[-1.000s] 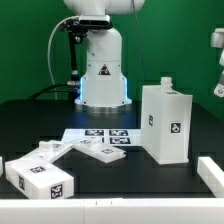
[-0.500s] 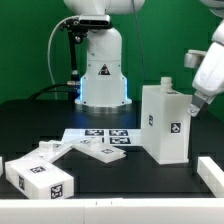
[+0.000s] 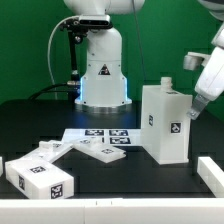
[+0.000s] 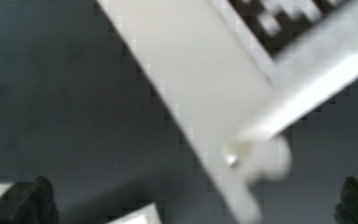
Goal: Assemble cabinet
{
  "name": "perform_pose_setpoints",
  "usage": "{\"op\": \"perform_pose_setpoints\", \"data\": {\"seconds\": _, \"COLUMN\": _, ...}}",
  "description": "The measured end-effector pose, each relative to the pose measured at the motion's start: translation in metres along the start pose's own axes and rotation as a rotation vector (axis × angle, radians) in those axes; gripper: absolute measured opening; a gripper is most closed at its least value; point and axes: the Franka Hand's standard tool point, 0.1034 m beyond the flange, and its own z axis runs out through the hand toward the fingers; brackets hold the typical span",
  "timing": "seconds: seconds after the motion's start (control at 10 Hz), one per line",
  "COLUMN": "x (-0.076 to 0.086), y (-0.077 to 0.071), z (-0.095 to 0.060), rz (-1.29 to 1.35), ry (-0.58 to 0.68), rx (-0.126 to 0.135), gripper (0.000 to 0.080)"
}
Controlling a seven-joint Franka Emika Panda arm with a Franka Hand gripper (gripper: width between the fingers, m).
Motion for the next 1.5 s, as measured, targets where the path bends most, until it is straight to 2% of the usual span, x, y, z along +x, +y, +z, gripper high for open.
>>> {"op": "perform_pose_setpoints", "data": {"seconds": 0.1, "x": -0.006, "y": -0.004, "z": 0.002, "rz": -0.069, "ry": -0.102, "rx": -0.006, "gripper": 0.0796}}
{"op": "perform_pose_setpoints", "data": {"seconds": 0.2, "x": 0.001, "y": -0.004, "z": 0.002, "rz": -0.068, "ry": -0.118, "rx": -0.002, "gripper": 0.0796}}
{"op": "perform_pose_setpoints", "data": {"seconds": 0.4, "x": 0.000, "y": -0.002, "z": 0.002, "rz": -0.065, "ry": -0.107, "rx": -0.004, "gripper": 0.0796}}
{"op": "perform_pose_setpoints", "data": {"seconds": 0.7, "x": 0.003, "y": -0.003, "z": 0.004, "rz": -0.119, "ry": -0.100, "rx": -0.027, "gripper": 0.0796}}
{"op": "perform_pose_setpoints", "data": {"seconds": 0.8, "x": 0.005, "y": 0.003, "z": 0.001, "rz": -0.156, "ry": -0.104, "rx": -0.087, "gripper": 0.0796}}
{"op": "perform_pose_setpoints", "data": {"seconds": 0.9, "x": 0.011, "y": 0.003, "z": -0.002, "rz": -0.201, "ry": -0.100, "rx": -0.186, "gripper": 0.0796}}
{"op": "perform_pose_setpoints", "data": {"seconds": 1.0, "x": 0.013, "y": -0.004, "z": 0.001, "rz": -0.200, "ry": -0.082, "rx": -0.222, "gripper": 0.0796}}
{"op": "perform_pose_setpoints", "data": {"seconds": 1.1, "x": 0.014, "y": -0.006, "z": 0.002, "rz": -0.209, "ry": -0.078, "rx": -0.235, "gripper": 0.0796}}
{"op": "perform_pose_setpoints", "data": {"seconds": 1.5, "x": 0.013, "y": -0.006, "z": 0.004, "rz": -0.211, "ry": -0.085, "rx": -0.235, "gripper": 0.0796}}
